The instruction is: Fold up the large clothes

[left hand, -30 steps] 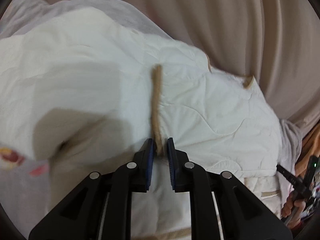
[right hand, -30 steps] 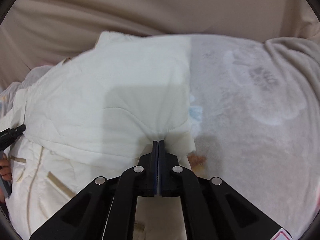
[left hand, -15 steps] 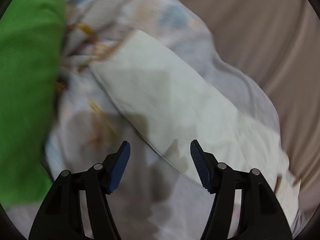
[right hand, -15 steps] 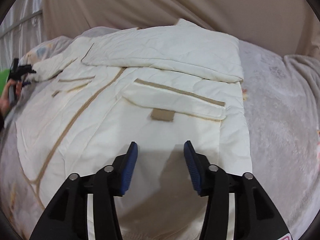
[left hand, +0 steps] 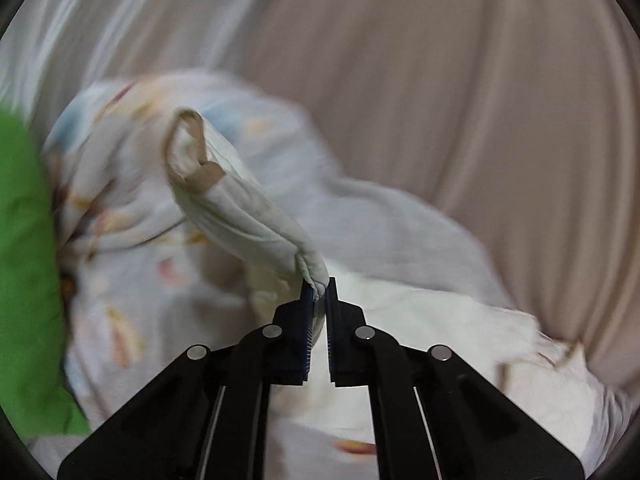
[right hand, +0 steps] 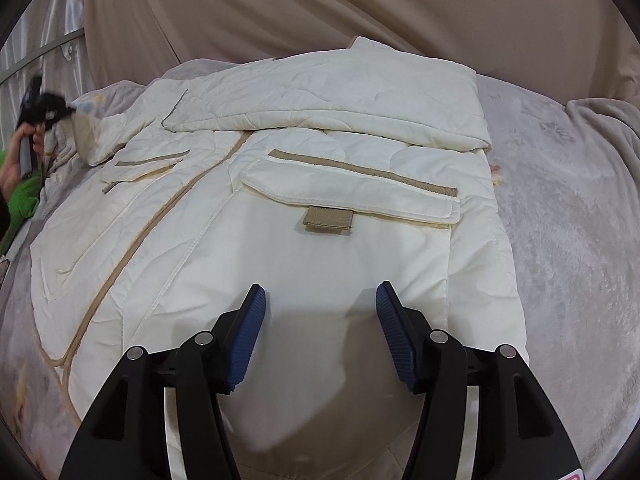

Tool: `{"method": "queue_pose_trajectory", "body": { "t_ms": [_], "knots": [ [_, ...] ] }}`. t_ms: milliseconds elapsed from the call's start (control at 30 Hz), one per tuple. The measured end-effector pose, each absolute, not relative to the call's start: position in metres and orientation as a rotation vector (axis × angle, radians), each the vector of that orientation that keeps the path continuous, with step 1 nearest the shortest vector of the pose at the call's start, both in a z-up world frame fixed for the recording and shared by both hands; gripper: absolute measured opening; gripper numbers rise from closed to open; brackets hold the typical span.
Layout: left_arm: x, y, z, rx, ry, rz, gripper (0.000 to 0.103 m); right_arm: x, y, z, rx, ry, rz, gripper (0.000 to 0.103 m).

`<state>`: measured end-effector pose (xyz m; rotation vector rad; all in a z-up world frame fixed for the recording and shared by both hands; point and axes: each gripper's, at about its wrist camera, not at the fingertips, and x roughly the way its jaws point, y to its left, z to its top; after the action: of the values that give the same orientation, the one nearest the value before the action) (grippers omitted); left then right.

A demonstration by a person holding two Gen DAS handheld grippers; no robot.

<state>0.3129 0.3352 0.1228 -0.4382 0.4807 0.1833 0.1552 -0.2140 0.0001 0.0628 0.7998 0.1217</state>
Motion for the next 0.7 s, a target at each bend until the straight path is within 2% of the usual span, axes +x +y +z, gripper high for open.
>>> {"method": "queue_pose_trajectory", "body": {
  "t_ms": [133, 233, 333, 433, 500, 567, 667, 700],
  "knots": [
    [0.307, 0.211, 0.176, -0.304, 0.419, -0.069, 0.005, 0.154, -0.213, 0.001, 0.069, 0.796, 0.12, 0.057],
    [0.304, 0.109, 0.187, -0.221, 0.439, -0.258, 0.005, 0.154, -0.213, 0.001, 0.078, 0.793, 0.123, 0.057],
    [0.309, 0.011, 0.163, -0.142, 0.511, -0.387, 0.006, 0.154, -0.215, 0.002, 0.091, 0.791, 0.131, 0.059],
    [0.319, -0.071, 0.107, -0.064, 0.655, -0.472, 0.011, 0.153, -0.215, 0.002, 0.099, 0.787, 0.138, 0.062],
    [0.325, -0.106, 0.059, -0.028, 0.788, -0.491, 0.03, 0.152, -0.215, 0.003, 0.106, 0.784, 0.144, 0.064],
    [0.327, -0.12, 0.026, -0.033, 0.847, -0.499, 0.037, 0.152, -0.217, 0.003, 0.118, 0.781, 0.153, 0.066],
    [0.303, -0.107, 0.014, -0.023, 0.789, -0.524, 0.043, 0.151, -0.221, 0.004, 0.142, 0.774, 0.171, 0.068],
    [0.298, -0.097, 0.019, -0.028, 0.789, -0.533, 0.053, 0.151, -0.223, 0.004, 0.153, 0.773, 0.177, 0.068]
  ]
}}
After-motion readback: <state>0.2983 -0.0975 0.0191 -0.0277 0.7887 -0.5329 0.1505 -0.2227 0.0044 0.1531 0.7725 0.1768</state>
